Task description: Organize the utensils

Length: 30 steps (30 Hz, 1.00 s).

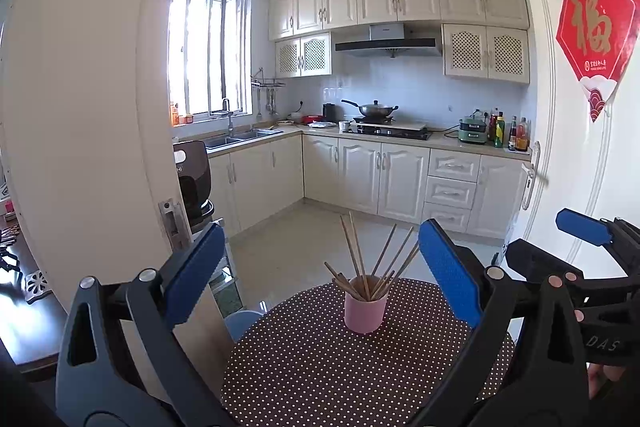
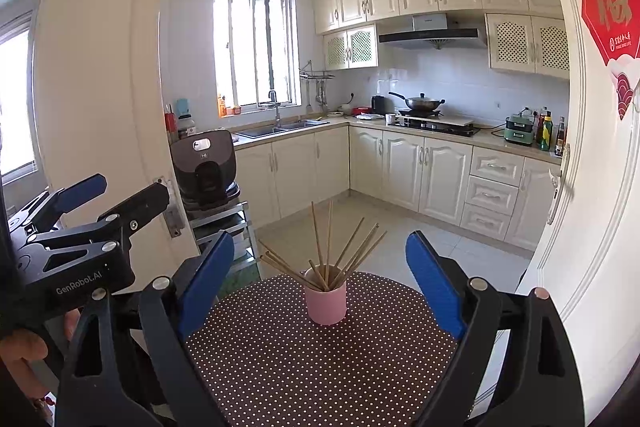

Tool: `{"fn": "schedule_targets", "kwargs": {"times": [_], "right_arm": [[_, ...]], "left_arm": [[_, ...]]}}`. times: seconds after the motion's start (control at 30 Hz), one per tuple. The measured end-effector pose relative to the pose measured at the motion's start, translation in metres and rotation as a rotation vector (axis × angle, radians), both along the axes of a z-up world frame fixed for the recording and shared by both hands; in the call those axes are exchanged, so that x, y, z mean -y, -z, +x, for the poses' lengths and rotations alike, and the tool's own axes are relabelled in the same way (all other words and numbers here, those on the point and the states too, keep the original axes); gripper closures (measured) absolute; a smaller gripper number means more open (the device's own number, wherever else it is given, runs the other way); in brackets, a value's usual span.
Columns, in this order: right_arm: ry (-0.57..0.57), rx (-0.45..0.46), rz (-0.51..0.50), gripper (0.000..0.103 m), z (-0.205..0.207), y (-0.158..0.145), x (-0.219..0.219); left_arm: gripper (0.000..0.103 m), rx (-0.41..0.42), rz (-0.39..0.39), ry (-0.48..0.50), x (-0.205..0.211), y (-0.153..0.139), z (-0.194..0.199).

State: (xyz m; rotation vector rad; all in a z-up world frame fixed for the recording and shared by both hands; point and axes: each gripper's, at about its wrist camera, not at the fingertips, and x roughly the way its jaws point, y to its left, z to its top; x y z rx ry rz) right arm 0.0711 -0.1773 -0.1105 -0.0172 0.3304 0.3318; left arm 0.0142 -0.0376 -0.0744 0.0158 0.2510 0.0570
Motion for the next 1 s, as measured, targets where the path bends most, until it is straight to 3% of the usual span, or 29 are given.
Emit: {"fn": "schedule_targets", "kwargs": {"times": [1.0], "right_arm": [[0.001, -0.009, -0.004, 0.018, -0.0042, 0.0026, -0.0046]], "left_arm": [[0.007, -0.001, 0.002, -0.004, -0.0038, 0.0030, 0.0009]]}}
